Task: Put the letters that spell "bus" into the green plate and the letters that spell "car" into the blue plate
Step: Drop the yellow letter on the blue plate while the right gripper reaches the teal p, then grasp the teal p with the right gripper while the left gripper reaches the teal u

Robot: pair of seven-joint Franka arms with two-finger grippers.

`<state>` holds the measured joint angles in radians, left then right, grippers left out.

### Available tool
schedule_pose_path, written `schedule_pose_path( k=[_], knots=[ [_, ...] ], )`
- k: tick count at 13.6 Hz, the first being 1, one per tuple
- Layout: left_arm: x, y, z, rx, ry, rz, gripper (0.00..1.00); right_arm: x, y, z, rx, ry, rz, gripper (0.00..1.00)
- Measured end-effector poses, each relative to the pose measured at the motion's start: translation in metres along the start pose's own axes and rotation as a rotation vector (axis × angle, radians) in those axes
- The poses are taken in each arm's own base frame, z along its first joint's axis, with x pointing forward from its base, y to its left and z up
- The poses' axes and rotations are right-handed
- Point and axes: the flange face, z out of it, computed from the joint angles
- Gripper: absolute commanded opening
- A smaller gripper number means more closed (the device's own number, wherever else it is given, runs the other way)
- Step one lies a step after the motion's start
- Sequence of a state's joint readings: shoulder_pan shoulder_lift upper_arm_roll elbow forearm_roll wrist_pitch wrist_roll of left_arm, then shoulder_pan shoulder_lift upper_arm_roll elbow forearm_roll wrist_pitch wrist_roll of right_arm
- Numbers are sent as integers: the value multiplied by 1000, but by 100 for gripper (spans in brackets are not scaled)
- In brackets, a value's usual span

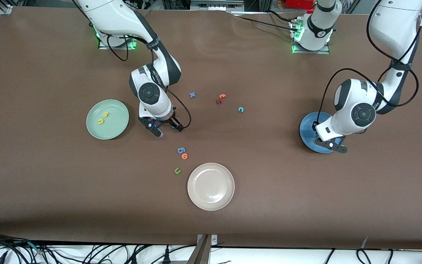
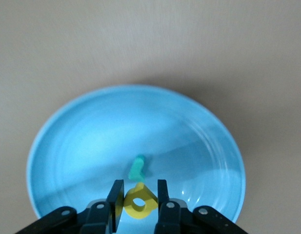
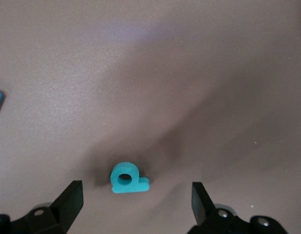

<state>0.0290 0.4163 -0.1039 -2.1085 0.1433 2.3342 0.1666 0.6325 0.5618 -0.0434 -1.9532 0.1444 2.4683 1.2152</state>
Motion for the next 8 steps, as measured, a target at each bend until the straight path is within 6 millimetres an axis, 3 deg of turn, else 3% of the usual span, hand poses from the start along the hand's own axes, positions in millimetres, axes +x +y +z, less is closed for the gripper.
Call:
schedule_pose_path(
  k=[3,4,6,8],
  knots=[
    [1,10,-6,-4,2,16,100,1,0,3,2,2,1,81],
    [4,21,-12,-15,10,24,100,1,0,5,1,2,2,81],
    [14,52,-28,-89,43,-5,100,1,0,6,3,3,2,80],
    [23,106,-34,-145,45,-74,100,1,0,7,6,5,2,64]
  ],
)
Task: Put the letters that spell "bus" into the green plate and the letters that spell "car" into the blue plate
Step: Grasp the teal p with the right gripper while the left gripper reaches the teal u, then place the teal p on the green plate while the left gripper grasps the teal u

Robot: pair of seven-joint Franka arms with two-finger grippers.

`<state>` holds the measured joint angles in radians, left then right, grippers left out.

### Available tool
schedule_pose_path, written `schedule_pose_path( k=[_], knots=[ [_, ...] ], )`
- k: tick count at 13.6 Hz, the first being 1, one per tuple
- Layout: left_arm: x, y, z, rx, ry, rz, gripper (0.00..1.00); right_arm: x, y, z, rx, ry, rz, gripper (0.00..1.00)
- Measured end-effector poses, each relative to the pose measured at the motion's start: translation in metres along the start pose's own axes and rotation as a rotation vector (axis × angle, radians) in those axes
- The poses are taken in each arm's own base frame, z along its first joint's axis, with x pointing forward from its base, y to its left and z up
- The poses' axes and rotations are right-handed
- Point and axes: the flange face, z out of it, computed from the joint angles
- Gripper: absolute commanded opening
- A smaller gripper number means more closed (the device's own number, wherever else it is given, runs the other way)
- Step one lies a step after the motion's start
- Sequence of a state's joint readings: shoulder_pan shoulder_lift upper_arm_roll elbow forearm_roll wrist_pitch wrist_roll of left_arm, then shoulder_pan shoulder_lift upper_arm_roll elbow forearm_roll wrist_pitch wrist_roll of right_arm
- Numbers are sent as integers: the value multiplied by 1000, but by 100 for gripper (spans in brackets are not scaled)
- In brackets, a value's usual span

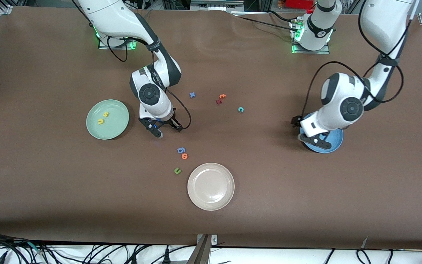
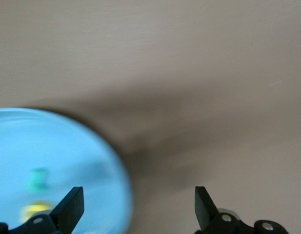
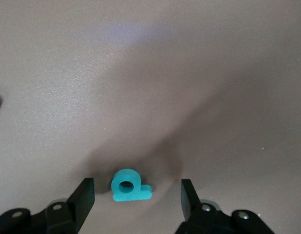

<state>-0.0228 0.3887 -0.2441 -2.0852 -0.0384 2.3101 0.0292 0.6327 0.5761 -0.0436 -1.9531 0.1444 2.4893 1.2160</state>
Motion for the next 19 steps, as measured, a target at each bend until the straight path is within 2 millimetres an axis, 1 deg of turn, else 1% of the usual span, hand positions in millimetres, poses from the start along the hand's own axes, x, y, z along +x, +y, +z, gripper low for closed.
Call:
schedule_pose_path(
  k=[1,2,3,5,6,7,8,10,11,13,14,16,17,18,19],
  knots=[
    [-1,34,5,2,-8,-23,100,0,0,1,0,0,0,58],
    [-4,68,10,10,-15,-35,100,0,0,3,1,1,0,57],
    [-8,100,14,18,-19,-52,100,0,-1,2,8,3,-1,50],
    [-19,152,23,31,-13,-101,100,0,-2,1,12,4,-2,47],
    [-25,175,28,35,-9,-113,100,-1,-3,1,13,4,-2,42],
    [-32,191,34,38,-5,-117,100,-1,-3,0,13,4,-2,35],
    [-36,199,39,39,-2,-124,100,-1,-3,0,16,5,-2,26],
    [-44,205,50,33,17,-159,100,-1,-4,-1,18,5,-3,7],
    [-49,212,58,29,28,-181,100,-1,-4,-1,18,5,-3,3],
    [-63,231,76,30,30,-209,100,-1,-4,-1,18,5,-3,2],
    [-67,237,81,30,31,-216,100,-1,-4,-1,18,5,-3,2],
    [-67,241,89,20,42,-233,100,1,-4,-3,12,4,-1,2],
    [-65,239,93,17,45,-241,99,4,-5,-8,-4,-2,2,2],
    [-64,237,96,16,45,-247,99,10,-7,-19,-32,-15,5,2],
    [-64,236,98,17,45,-250,97,19,-9,-37,-66,-32,1,2]
  ],
)
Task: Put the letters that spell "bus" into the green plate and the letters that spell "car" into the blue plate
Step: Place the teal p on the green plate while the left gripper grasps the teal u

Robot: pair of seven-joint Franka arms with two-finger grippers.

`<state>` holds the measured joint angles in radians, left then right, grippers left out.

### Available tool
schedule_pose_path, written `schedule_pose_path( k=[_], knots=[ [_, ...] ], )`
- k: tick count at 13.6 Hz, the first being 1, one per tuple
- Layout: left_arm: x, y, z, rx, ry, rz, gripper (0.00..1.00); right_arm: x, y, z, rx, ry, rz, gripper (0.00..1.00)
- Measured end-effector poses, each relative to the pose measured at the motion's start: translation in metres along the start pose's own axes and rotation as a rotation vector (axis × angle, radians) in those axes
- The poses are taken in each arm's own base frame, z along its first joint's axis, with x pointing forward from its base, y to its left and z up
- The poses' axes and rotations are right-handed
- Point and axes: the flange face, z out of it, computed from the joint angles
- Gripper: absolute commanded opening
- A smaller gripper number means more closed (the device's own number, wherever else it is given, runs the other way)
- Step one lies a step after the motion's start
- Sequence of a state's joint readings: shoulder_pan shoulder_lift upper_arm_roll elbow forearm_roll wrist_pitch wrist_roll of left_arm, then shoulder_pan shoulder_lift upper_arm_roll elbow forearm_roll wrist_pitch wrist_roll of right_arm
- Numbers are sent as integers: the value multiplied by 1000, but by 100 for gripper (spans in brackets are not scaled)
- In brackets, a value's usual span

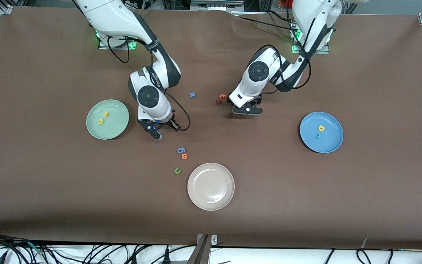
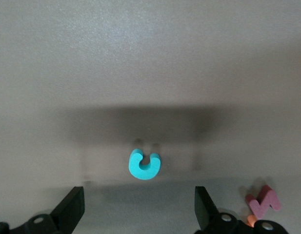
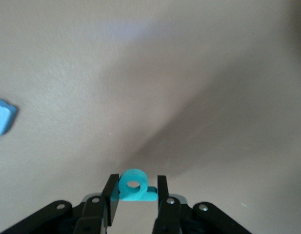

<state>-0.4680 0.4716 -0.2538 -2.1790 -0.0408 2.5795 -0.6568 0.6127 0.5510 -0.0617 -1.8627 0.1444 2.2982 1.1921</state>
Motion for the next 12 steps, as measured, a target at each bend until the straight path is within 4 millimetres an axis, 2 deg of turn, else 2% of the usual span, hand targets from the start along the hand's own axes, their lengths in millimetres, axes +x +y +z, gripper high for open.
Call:
schedule_pose_path(
  k=[3,4,6,7,9,12],
  knots=[
    [1,-1,1,4,2,1,94,45,14,-67,-68,-52,-58,3],
    [1,-2,1,5,5,2,94,63,27,-85,-84,-67,-90,2],
    [2,-3,1,7,8,2,88,102,60,-107,-122,-97,-168,3],
    [3,-2,1,7,9,1,86,122,75,-111,-136,-109,-204,2],
    [3,-2,1,8,9,-5,82,153,104,-103,-157,-129,-264,2],
    [0,0,4,48,39,-15,71,167,135,-61,-155,-139,-316,3]
  ],
)
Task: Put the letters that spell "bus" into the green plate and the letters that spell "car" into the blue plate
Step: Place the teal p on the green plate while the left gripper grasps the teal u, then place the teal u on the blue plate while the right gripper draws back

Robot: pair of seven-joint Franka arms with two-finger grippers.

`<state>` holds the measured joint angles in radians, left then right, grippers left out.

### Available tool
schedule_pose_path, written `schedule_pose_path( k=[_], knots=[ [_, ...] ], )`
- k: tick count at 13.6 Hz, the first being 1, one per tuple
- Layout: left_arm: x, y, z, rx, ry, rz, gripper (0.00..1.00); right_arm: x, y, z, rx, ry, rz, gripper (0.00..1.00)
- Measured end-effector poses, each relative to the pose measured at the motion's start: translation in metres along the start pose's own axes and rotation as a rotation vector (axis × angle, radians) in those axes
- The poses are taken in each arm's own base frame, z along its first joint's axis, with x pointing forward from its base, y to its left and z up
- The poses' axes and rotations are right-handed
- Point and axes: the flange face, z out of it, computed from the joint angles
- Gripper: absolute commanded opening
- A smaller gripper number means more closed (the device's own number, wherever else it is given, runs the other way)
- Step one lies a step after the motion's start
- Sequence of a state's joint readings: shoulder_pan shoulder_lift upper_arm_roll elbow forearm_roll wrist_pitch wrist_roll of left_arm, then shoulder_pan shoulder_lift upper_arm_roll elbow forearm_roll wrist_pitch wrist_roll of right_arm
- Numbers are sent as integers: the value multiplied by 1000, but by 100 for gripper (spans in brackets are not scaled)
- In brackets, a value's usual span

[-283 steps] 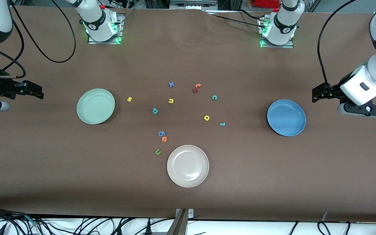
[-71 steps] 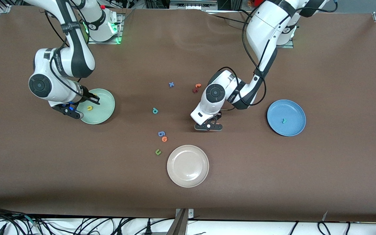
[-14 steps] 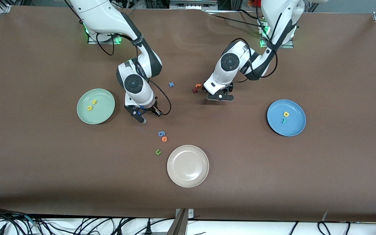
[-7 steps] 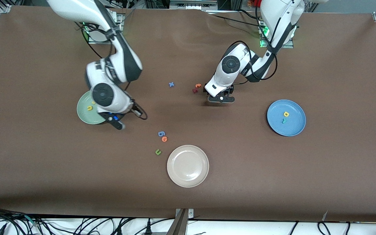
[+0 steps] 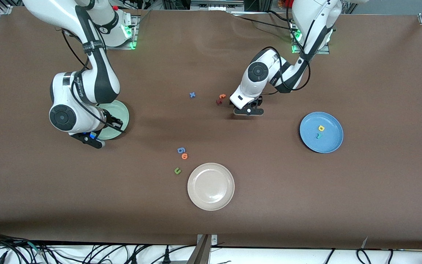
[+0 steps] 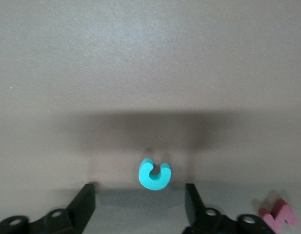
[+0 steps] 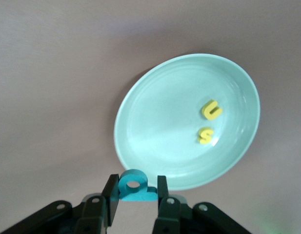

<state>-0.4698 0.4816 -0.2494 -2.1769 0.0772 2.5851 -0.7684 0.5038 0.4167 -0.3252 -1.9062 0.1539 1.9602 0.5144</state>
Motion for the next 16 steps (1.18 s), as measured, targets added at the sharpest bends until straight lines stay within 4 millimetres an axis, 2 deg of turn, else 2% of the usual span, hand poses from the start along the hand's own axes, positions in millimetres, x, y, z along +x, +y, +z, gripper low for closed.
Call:
schedule_pose_path(
  k=[3,5,6,7,8,9,10,11,13,15,16],
  knots=[
    [-1,6,0,21,28,-24,70,-7,16,51,10,31,-21,3],
    [1,7,1,19,28,-27,67,-11,25,72,7,34,-51,4],
    [1,7,1,18,29,-28,61,-12,29,77,7,35,-61,10],
    [1,8,0,17,30,-28,56,-13,32,81,8,39,-64,25],
    [1,8,0,17,30,-28,50,-13,34,83,9,41,-63,51],
    [2,9,-1,14,32,-27,47,-13,35,84,10,42,-63,81],
    [2,11,-2,12,35,-26,43,-13,35,83,11,43,-63,95],
    [1,12,-2,12,35,-27,39,-13,35,82,13,45,-63,99],
    [1,13,-3,11,36,-28,33,-14,35,75,23,55,-63,99],
    [1,14,-3,10,37,-30,30,-16,34,54,44,65,-67,99],
    [1,14,-4,9,38,-30,27,-17,33,37,52,56,-70,99]
  ],
)
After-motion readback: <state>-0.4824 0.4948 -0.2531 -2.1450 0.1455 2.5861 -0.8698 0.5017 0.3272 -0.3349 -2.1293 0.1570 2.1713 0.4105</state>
